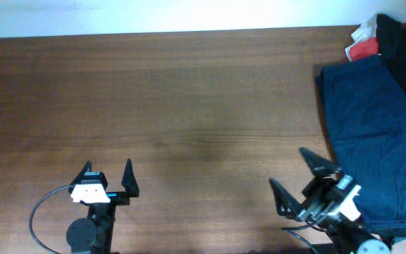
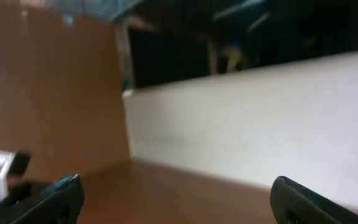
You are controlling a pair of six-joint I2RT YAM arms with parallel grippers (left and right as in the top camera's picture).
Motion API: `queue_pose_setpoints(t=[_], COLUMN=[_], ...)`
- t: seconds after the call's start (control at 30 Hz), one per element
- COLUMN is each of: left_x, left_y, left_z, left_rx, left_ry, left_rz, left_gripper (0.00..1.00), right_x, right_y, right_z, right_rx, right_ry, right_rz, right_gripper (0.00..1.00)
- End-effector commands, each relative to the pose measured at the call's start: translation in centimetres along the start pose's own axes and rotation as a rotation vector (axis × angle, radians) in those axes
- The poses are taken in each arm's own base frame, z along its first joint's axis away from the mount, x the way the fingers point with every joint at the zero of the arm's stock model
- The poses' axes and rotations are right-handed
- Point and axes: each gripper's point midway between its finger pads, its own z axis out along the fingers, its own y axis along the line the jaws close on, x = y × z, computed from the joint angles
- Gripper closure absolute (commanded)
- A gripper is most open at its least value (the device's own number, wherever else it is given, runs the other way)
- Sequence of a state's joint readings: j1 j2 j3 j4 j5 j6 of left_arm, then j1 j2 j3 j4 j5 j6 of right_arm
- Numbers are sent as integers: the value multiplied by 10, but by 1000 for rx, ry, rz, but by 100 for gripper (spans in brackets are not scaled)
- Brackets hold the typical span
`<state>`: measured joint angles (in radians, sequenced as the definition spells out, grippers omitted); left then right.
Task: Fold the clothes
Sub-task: 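Reach the right gripper to the clothing pile and grasp navy shorts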
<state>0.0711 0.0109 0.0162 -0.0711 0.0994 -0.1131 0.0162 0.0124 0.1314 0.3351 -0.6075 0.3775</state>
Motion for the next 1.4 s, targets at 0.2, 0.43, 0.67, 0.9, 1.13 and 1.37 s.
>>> queue_pose_setpoints(t=[0.2, 0.43, 0.67, 0.9, 1.13, 1.37], left_x=[3, 3, 3, 3, 3, 3], left_y=[0, 0, 0, 0, 0, 0], left_z=[0, 0, 0, 0, 0, 0], left_rx=[1, 1, 1, 1, 1, 1], left_ry=[4, 4, 4, 4, 4, 4], left_rz=[-5, -5, -5, -6, -5, -6], left_gripper=[1, 1, 1, 1, 1, 1], right_x=[-65, -5, 74, 160, 241, 275], right_y=[-124, -238, -319, -378, -391, -405], right_z=[49, 105, 99, 55, 25, -6], right_rx=[571, 771, 917, 968, 891, 911], right_ry=[180, 862, 1299, 1464, 1626, 1695], right_rz=[-291, -296, -373, -295, -274, -235], right_gripper=[1, 1, 1, 1, 1, 0])
